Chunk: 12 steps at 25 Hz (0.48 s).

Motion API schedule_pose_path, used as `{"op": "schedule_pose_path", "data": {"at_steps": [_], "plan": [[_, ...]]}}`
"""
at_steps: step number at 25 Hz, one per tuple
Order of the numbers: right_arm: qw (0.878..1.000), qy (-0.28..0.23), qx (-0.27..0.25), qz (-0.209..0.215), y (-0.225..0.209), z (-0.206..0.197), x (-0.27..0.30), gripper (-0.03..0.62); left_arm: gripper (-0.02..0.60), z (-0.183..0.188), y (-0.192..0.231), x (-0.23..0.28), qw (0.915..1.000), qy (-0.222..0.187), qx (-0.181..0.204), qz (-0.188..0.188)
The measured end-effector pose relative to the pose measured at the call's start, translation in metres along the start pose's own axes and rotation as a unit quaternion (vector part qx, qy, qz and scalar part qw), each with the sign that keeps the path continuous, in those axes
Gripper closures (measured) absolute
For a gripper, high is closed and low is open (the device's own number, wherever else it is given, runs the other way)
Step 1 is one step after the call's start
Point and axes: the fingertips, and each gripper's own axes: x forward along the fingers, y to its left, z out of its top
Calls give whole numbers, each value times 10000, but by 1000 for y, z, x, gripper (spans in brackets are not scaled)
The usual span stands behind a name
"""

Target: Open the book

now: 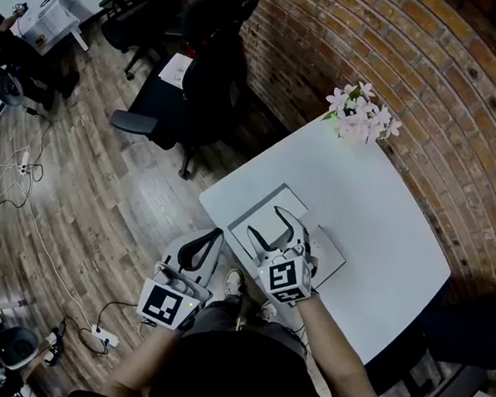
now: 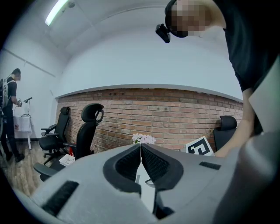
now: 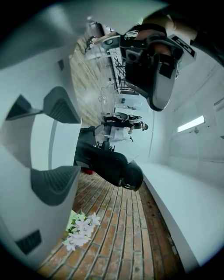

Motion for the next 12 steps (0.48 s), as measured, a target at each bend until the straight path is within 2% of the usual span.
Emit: {"op": "schedule_pose_path", "data": {"at_steps": [7,12], "plan": [[9990,-319,35,-326,-15,30,-17,319,555,-2,-1,6,9998,33,-140,-136],[9986,-126,-80,-511,-19,25,-31,319,555,8,-9,14,9990,-226,-55,-375]]}}
